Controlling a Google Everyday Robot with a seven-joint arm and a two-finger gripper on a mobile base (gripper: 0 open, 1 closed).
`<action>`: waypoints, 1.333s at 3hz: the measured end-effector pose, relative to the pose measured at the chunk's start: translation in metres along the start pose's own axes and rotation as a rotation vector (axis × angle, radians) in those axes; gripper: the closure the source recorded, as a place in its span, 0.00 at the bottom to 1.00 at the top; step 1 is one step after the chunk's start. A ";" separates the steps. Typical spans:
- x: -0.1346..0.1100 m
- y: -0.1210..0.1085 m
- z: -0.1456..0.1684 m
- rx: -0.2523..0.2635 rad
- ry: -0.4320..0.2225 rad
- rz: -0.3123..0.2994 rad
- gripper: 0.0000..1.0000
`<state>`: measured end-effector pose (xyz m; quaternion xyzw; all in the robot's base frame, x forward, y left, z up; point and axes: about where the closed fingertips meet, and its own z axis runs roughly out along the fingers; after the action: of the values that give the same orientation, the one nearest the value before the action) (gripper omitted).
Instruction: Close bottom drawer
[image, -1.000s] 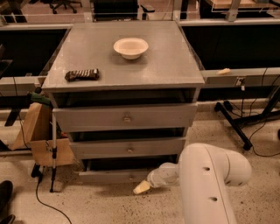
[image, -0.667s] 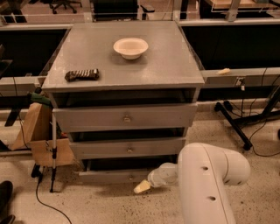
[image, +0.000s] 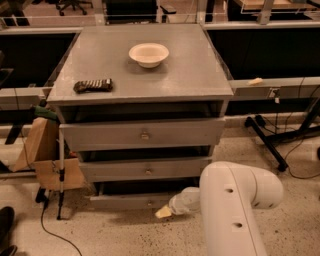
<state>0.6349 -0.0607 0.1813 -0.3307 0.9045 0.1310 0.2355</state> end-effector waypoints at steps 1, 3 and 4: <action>0.043 -0.034 -0.015 0.108 0.054 0.168 0.50; 0.090 -0.076 -0.033 0.191 0.094 0.349 0.96; 0.064 -0.100 -0.033 0.202 0.063 0.347 1.00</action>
Offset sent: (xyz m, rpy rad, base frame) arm -0.0356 -0.1391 -0.0258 -0.1025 0.1210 -0.4727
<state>0.6470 -0.1825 0.1688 -0.1484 0.9634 0.0678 0.2129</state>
